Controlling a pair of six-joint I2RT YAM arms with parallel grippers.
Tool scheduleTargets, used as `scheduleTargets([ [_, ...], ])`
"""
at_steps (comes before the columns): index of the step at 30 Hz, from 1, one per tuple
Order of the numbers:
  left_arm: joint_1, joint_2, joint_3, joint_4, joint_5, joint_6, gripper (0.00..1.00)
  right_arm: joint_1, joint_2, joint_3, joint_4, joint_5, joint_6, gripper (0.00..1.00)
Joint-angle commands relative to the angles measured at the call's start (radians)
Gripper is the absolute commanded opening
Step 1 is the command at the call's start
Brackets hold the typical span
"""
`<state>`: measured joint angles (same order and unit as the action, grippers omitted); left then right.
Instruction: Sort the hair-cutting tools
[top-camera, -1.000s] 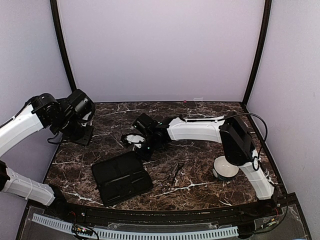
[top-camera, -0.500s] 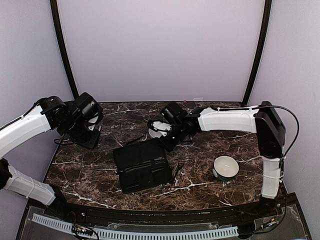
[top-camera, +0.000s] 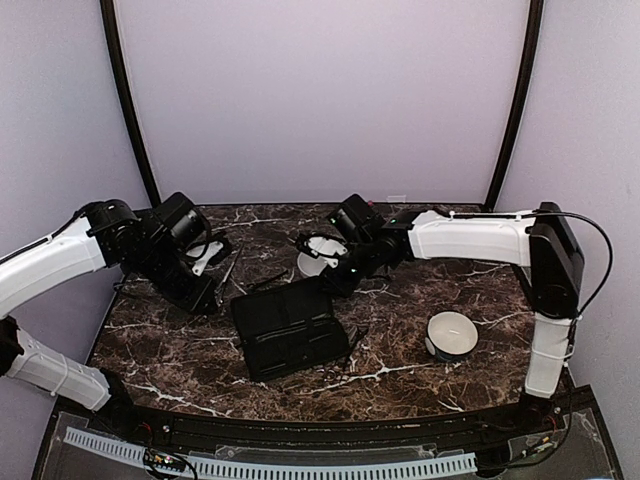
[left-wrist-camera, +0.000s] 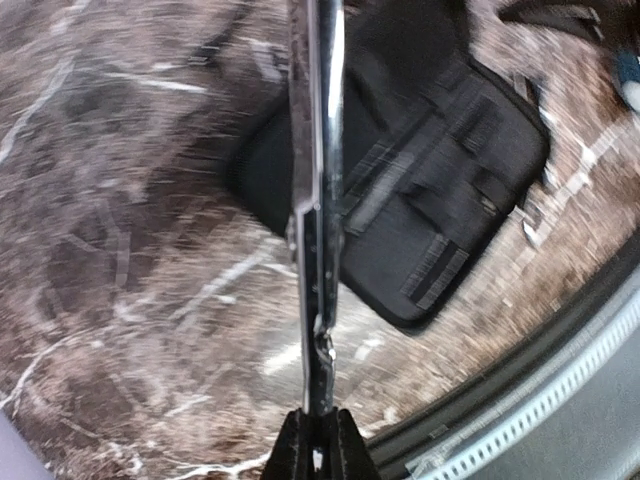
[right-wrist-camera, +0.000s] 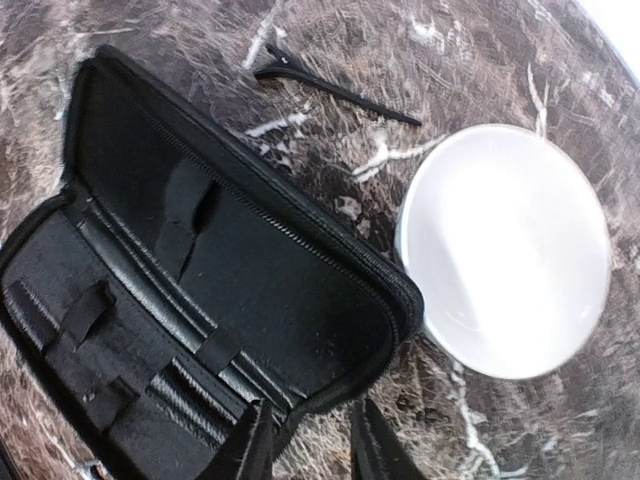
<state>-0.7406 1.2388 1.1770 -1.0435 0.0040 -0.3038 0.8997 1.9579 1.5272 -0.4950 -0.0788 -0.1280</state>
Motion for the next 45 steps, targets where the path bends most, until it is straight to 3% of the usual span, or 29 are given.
scheduleTargets([
  [1,-0.088,0.009,-0.015,0.038,0.213,0.074,0.00,-0.004,-0.165,-0.062,0.008,-0.046,-0.100,0.30],
  [5,-0.148,0.063,-0.035,0.085,0.397,0.109,0.00,-0.023,-0.326,-0.161,-0.034,-0.251,-0.304,0.35],
  [8,-0.152,0.104,-0.059,0.140,0.527,0.132,0.00,-0.022,-0.428,-0.176,-0.189,-0.389,-0.531,0.41],
  [12,-0.152,0.160,-0.094,0.246,0.806,0.159,0.00,0.006,-0.460,-0.143,-0.308,-0.320,-0.659,0.40],
  [18,-0.152,0.279,-0.046,0.259,0.993,0.222,0.00,0.139,-0.445,-0.098,-0.370,-0.143,-0.775,0.35],
  [21,-0.151,0.316,-0.025,0.238,1.067,0.254,0.00,0.221,-0.429,-0.079,-0.371,-0.070,-0.796,0.38],
  [30,-0.151,0.375,0.020,0.160,1.151,0.333,0.00,0.354,-0.373,-0.078,-0.320,0.050,-0.825,0.40],
  [38,-0.151,0.383,0.018,0.138,1.176,0.354,0.00,0.400,-0.321,-0.123,-0.176,0.206,-0.809,0.41],
  [43,-0.151,0.387,0.022,0.133,1.156,0.355,0.00,0.401,-0.317,-0.137,-0.172,0.201,-0.814,0.29],
  [45,-0.148,0.387,0.032,0.127,1.101,0.350,0.12,0.401,-0.323,-0.142,-0.173,0.196,-0.806,0.22],
])
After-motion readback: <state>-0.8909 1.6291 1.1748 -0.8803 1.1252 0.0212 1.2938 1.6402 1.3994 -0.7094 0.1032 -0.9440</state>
